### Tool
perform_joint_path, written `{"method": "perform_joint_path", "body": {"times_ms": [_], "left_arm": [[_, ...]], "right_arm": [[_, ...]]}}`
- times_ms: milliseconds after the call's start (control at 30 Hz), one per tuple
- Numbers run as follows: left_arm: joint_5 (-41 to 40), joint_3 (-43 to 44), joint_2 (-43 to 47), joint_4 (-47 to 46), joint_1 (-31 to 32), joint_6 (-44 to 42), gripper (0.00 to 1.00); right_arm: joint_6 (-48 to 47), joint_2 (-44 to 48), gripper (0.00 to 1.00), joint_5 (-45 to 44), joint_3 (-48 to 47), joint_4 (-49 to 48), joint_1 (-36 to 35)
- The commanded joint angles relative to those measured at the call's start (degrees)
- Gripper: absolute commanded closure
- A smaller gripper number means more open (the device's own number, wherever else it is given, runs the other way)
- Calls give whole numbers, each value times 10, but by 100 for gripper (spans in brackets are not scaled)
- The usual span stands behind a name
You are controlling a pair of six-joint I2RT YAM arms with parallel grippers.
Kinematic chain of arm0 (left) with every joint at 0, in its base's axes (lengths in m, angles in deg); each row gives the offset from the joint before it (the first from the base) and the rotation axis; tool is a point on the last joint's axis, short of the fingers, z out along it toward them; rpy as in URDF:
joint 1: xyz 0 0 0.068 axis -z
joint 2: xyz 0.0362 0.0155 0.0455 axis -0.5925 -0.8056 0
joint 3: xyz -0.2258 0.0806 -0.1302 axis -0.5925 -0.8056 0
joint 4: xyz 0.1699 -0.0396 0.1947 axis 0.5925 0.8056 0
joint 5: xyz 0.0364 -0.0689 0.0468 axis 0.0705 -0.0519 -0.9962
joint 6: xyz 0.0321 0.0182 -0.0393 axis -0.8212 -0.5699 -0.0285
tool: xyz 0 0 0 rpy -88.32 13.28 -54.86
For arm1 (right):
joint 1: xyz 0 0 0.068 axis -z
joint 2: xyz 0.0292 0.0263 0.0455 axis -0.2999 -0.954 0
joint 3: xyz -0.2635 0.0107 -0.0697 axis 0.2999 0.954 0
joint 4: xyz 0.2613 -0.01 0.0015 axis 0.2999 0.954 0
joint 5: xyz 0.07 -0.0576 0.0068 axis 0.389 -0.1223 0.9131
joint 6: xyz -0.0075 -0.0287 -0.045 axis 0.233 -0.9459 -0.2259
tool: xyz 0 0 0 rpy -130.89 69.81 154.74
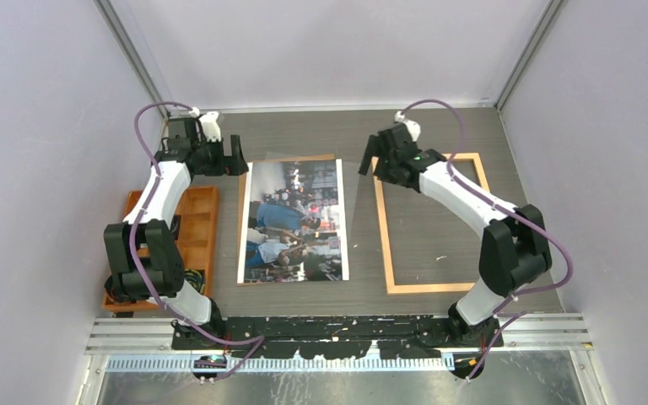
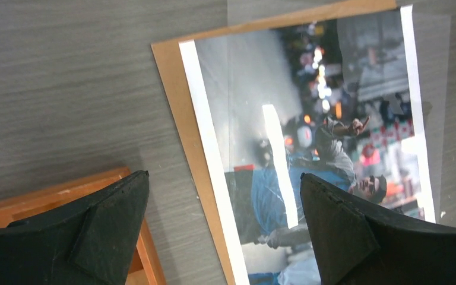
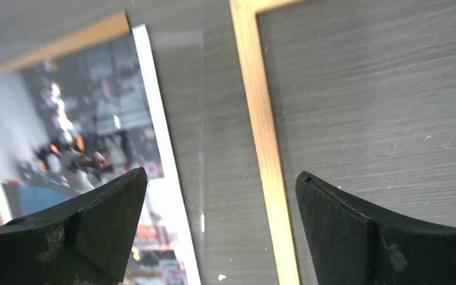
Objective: Put the photo into the frame
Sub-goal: Turn over the photo frame at the center of the board.
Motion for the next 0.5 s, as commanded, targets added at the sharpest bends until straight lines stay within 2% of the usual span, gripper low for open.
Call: {"method": "perform_joint_path", "body": {"times_ms": [0, 300, 467], "left_arm": [[32, 25, -9, 60, -4, -8, 0], [57, 42, -24, 129, -3, -52, 0], [56, 41, -16, 145, 6, -56, 0]], "right_arm": [[-29, -32, 0, -48, -1, 47, -45], [-19, -39, 0, -44, 71, 24, -80], [-6, -46, 11, -45, 114, 3, -89]]}}
